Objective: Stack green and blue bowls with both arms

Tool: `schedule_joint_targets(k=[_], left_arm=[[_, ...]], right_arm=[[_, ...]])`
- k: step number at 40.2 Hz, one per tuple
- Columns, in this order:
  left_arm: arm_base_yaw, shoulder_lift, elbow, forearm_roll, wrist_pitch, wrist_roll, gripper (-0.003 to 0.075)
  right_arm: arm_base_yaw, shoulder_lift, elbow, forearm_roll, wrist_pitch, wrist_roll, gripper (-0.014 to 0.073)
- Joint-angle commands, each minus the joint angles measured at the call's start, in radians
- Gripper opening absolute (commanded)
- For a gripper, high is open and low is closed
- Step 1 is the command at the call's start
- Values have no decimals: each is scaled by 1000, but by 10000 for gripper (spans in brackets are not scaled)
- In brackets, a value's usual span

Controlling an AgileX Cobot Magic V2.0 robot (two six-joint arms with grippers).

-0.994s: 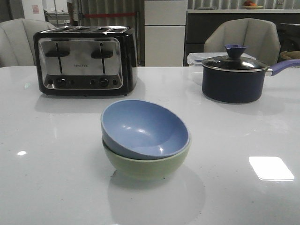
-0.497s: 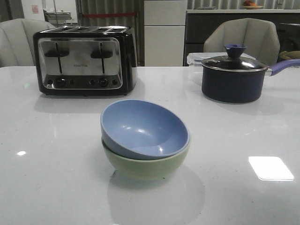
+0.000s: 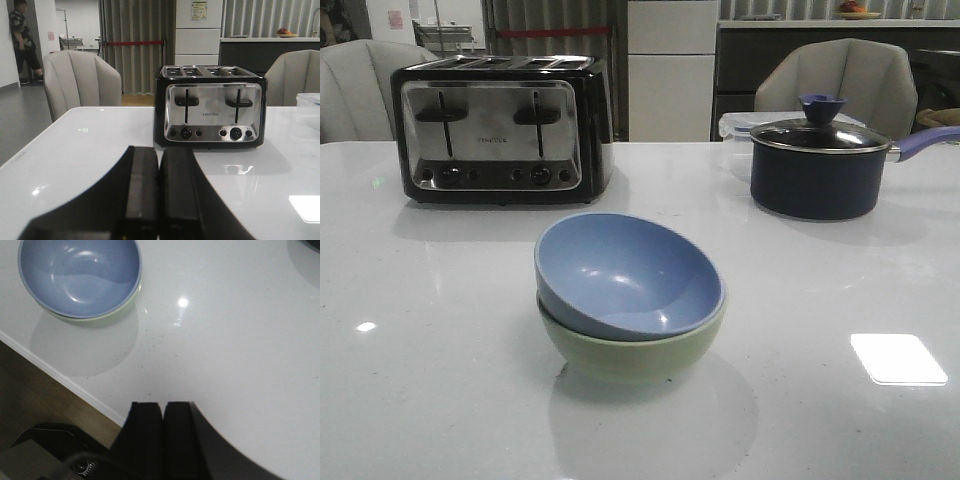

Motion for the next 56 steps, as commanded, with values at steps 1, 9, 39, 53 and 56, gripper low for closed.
schedule_joint_targets(k=[1,9,39,53,56], left_arm=[[-6,-20,4,-1,-90,-8,96],[-6,-20,4,-1,-90,-8,96],[-6,-20,4,-1,-90,-8,96],[-6,-20,4,-1,-90,-8,93],[-6,-20,4,-1,-90,-8,93]], right_arm=[[-10,-8,-28,15,-61,1,57],[-10,-8,-28,15,-61,1,57],[-78,-112,-27,-13,-65,1,57],[-325,-426,169,-13,-332,1,57],[-360,-495,250,-13,-394,1,57]])
